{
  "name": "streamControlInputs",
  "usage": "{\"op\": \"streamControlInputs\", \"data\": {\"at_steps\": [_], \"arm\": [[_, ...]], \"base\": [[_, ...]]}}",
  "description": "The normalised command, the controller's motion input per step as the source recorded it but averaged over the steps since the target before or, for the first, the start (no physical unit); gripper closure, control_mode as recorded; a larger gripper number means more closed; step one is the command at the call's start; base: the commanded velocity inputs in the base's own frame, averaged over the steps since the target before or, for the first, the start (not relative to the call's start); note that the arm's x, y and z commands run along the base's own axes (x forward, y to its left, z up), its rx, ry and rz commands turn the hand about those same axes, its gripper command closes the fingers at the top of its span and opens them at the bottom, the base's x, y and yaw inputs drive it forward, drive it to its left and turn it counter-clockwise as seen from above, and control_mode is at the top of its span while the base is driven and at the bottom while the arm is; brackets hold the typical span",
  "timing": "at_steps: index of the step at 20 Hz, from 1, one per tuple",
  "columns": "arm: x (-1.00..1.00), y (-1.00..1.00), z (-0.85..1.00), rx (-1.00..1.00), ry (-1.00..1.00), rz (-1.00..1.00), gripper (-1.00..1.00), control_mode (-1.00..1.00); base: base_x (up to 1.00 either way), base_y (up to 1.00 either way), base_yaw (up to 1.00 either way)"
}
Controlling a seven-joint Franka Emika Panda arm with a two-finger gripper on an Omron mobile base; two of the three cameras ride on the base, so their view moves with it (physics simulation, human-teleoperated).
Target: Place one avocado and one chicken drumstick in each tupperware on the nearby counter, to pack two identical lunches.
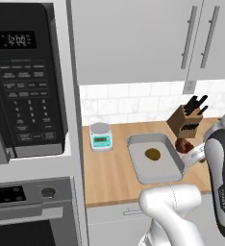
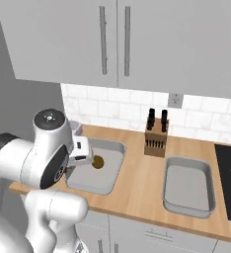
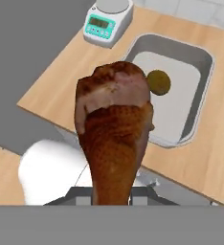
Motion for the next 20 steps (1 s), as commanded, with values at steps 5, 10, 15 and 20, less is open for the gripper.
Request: {"op": "streamControlInputs", "data": {"at_steps": [5,10,15,20], "arm": [[0.55,-0.05,-0.82,-0.02,0.00,0.65,1.00,-1.00],[0.56,0.07,-0.75,-0.10,0.00,0.28,1.00,-1.00],[0.47,0.01,-0.36,-0.01,0.00,0.06,1.00,-1.00],[0.51,0.00,-0.40,0.00,0.00,0.05,1.00,-1.00]], "base": [[0.00,0.00,0.00],[0.00,0.00,0.00],[0.00,0.00,0.00],[0.00,0.00,0.00]]}}
